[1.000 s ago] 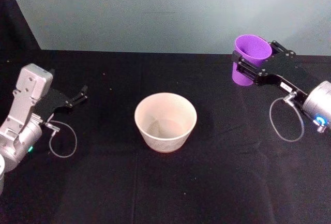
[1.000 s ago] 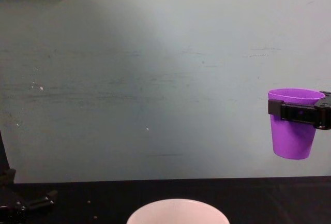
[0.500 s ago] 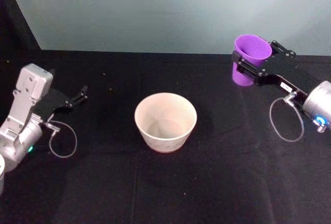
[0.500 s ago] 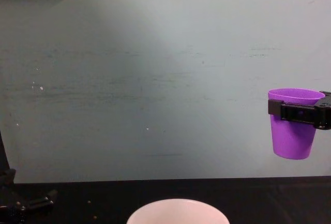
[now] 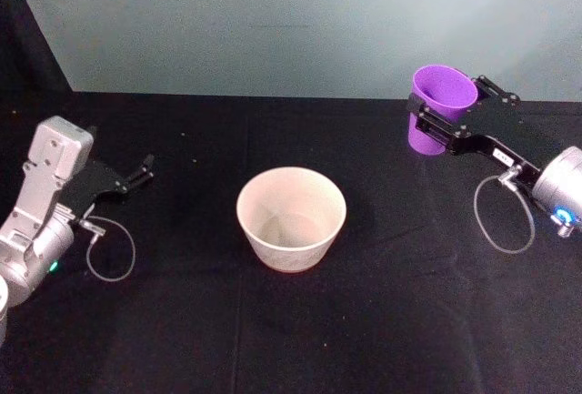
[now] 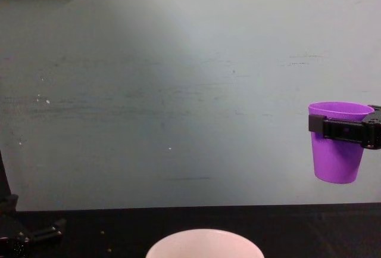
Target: Pick up the cup and pour the mung beans from the cup into the bowl.
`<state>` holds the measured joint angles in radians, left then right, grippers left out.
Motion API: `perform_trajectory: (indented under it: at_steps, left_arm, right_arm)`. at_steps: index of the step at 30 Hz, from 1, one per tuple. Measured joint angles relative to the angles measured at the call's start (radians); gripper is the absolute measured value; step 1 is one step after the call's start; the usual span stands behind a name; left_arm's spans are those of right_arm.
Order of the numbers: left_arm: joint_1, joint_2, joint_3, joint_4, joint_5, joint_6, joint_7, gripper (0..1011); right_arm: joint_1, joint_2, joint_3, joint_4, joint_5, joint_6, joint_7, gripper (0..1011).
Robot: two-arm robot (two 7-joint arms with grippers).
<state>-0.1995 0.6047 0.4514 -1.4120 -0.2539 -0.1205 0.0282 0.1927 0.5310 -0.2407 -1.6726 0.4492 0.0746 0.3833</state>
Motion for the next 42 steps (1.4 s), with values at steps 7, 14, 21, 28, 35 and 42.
perform_trajectory:
  at_steps: [7,14,21,28,35,42]
  left_arm:
    - [0.000,0.000,0.000,0.000,0.000,0.000,0.000,1000]
    - [0.000,0.000,0.000,0.000,0.000,0.000,0.000,1000]
    - [0.000,0.000,0.000,0.000,0.000,0.000,0.000,1000]
    - [0.000,0.000,0.000,0.000,0.000,0.000,0.000,1000]
    - [0.000,0.000,0.000,0.000,0.000,0.000,0.000,1000]
    - [0.000,0.000,0.000,0.000,0.000,0.000,0.000,1000]
  right_arm:
    - [0.000,0.000,0.000,0.000,0.000,0.000,0.000,735]
    - [0.000,0.000,0.000,0.000,0.000,0.000,0.000,735]
    - [0.000,0.000,0.000,0.000,0.000,0.000,0.000,735]
    - [0.000,0.000,0.000,0.000,0.000,0.000,0.000,735]
    - [0.000,0.000,0.000,0.000,0.000,0.000,0.000,735]
    - [0.000,0.000,0.000,0.000,0.000,0.000,0.000,735]
